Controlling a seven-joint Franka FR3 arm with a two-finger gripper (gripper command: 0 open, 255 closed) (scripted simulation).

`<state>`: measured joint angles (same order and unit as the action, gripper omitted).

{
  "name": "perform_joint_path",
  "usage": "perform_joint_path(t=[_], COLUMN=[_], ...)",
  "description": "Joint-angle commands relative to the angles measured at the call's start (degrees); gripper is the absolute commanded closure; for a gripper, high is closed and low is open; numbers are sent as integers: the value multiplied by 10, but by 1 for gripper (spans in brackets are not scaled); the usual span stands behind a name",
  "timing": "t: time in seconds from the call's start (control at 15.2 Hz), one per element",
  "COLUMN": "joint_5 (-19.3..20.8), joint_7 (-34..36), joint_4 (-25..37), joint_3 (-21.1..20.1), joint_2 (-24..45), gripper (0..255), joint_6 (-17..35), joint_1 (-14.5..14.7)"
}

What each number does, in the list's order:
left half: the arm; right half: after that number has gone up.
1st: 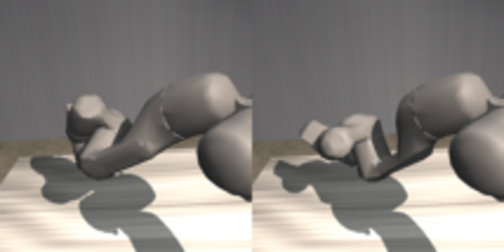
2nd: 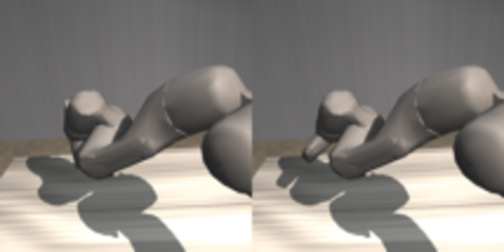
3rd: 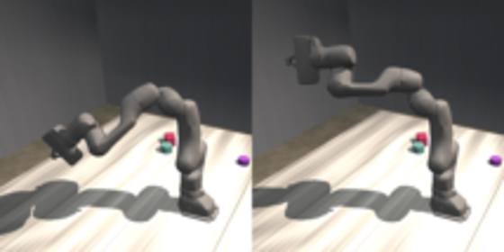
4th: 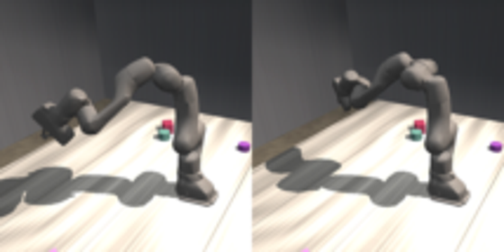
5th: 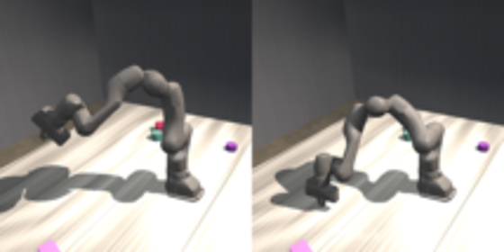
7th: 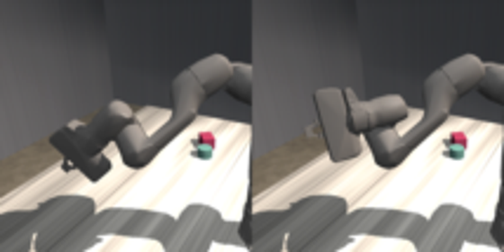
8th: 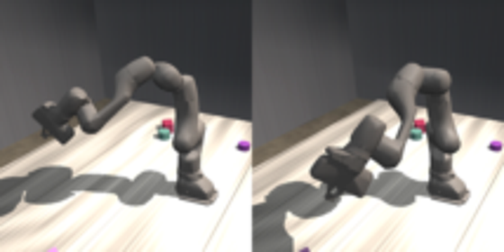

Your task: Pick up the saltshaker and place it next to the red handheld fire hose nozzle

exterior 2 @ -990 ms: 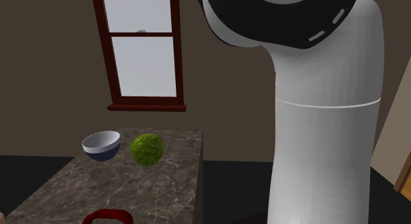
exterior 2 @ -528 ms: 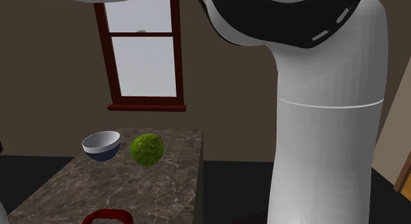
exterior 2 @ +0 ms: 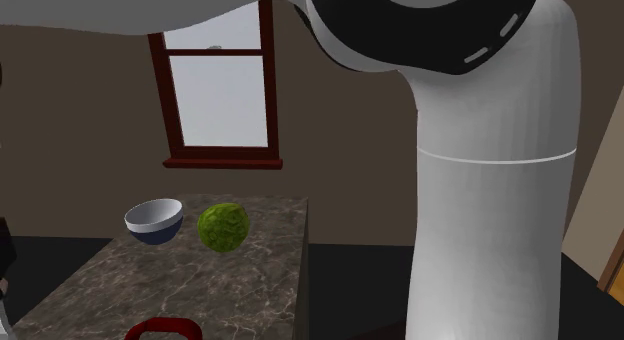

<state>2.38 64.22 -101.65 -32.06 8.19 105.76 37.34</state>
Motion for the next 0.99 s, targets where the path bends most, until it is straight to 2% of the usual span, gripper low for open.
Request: perform_joint_path(t=[0.0, 0.92], joint_5=[0, 22], joint_7=[1, 13], joint_4=[-15, -86], joint_3=[0, 5], joint_2=[0, 35], gripper=[255, 255], joint_6=[16, 116], joint_1=[0, 4])
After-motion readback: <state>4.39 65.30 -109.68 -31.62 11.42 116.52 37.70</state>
